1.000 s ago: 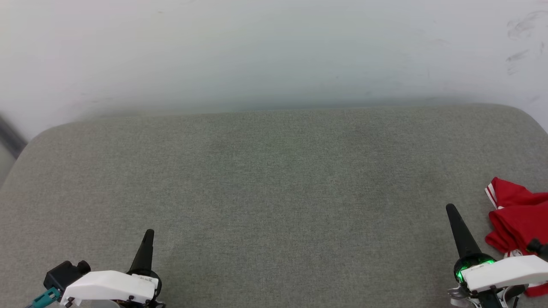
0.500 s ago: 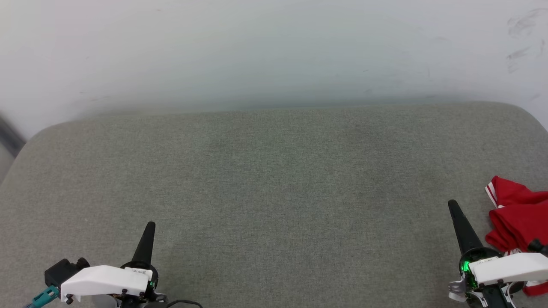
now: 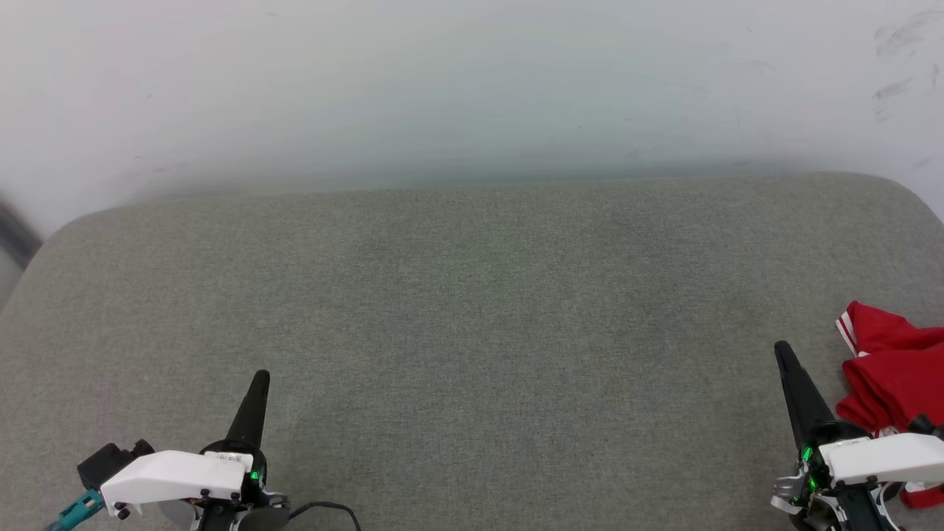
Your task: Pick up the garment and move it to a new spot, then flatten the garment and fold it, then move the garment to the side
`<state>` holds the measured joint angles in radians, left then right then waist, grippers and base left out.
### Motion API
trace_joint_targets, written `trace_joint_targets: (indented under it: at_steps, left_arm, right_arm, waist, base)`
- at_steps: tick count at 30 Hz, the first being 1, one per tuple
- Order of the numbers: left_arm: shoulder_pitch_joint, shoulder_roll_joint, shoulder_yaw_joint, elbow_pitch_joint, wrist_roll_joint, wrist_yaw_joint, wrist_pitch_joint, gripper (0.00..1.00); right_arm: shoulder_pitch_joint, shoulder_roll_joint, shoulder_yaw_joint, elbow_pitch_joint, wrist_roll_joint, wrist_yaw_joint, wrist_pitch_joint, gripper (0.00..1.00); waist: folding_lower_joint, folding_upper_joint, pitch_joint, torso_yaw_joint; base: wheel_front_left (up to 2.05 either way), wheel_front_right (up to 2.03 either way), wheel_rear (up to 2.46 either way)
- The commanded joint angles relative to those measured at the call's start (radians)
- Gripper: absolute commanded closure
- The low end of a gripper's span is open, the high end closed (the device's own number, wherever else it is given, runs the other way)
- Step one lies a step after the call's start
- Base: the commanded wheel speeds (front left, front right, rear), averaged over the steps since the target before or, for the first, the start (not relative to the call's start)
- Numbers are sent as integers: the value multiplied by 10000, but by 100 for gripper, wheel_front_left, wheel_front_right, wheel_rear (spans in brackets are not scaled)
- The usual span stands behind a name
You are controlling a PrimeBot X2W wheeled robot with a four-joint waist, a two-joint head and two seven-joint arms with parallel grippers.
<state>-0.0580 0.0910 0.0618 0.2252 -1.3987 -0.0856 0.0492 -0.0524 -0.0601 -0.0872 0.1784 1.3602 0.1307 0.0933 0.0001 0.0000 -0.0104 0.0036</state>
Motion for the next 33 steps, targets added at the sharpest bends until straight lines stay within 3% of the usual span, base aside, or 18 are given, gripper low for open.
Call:
trace_joint_targets:
  at_steps: [1, 33]
  left_arm:
    - [-201, -25, 71, -12, -186, -83, 56, 100]
    - [-560, -418, 544, 220, -2172, -487, 668, 100]
  right_arm:
    - [-253, -44, -22, 20, 250, 1, 20, 100]
    - [-631, 1, -149, 692, 2661, 0, 106, 100]
  waist:
    - [-1, 0, 5, -1]
    - [-1, 0, 133, -35]
  base:
    - [0, 0, 0]
    - [0, 0, 0]
